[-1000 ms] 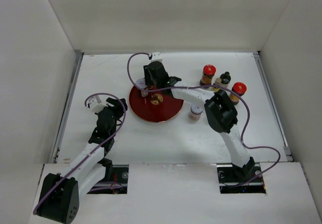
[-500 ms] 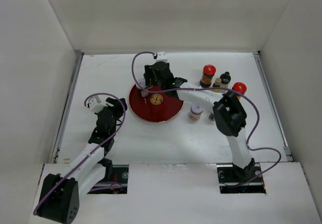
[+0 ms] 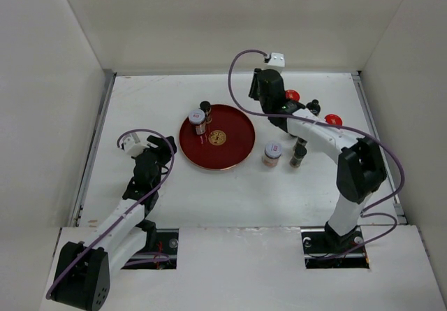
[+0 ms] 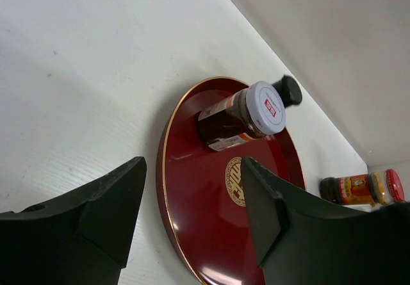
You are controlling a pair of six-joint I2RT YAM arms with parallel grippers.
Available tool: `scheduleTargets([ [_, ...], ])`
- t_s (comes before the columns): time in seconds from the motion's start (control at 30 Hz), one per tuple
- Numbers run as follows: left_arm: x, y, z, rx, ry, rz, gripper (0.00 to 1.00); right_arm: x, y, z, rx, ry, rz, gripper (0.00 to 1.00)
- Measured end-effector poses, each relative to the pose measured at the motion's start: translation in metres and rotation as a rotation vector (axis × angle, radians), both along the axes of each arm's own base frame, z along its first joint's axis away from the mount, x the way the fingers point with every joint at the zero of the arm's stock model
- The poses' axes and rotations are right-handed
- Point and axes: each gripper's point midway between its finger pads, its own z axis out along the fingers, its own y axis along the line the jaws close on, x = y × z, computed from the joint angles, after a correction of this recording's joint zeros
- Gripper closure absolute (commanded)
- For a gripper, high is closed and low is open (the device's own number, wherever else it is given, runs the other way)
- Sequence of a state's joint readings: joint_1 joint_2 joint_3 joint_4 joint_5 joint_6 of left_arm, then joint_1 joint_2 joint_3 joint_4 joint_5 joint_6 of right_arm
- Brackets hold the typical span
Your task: Organize the condiment bottles
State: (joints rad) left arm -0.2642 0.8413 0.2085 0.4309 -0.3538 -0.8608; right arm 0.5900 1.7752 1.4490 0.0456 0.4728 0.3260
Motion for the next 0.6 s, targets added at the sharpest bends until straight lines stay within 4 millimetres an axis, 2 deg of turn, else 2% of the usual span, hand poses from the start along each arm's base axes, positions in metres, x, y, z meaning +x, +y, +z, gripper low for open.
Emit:
scheduleTargets([
  [0.03,0.0,0.0,0.0,0.0,0.0,0.0,0.41,0.005,-0.017,-0.006,-0.027,0.011,-0.04,0.52],
  [0.13,0.0,0.0,0.0,0.0,-0.001,0.0,0.41,0.015,-0.069,-0.019,-0.109,0.051,-0.159,0.21],
  [0.2,0.0,0.0,-0.001,0.0,0.002,-0.001,0.41,0.019,-0.098,-0.024,-0.15,0.075,-0.221,0.14],
  [0.3,0.0,-0.001,-0.004,0.003,0.013,-0.002,0.41,0.021,-0.13,-0.03,-0.184,0.108,-0.284,0.08],
  [0.43,0.001,-0.002,-0.006,0.005,0.017,-0.006,0.41,0.023,-0.149,-0.041,-0.215,0.163,-0.31,0.05],
  [0.6,0.001,-0.003,-0.007,0.006,0.021,-0.007,0.41,0.022,-0.15,-0.059,-0.237,0.222,-0.293,0.04],
])
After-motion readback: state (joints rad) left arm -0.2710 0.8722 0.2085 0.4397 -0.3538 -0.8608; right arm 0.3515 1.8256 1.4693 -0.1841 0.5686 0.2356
